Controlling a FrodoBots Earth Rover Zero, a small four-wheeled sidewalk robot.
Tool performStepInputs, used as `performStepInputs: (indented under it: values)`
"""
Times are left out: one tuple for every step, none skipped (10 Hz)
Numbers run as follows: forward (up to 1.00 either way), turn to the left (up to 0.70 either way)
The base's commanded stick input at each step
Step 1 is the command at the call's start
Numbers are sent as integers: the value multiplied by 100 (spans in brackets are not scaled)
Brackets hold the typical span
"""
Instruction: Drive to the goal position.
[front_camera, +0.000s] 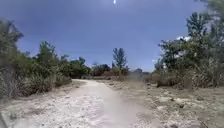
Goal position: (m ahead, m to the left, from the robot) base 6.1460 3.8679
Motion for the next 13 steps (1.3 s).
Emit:
performStepInputs:
  values:
    - [45,0]
    - [45,0]
    - [45,0]
    - [45,0]
    - [45,0]
    - [45,0]
    - [45,0]
    - [45,0]
    - [45,0]
    - [45,0]
    - [45,0]
    - [45,0]
    - [45,0]
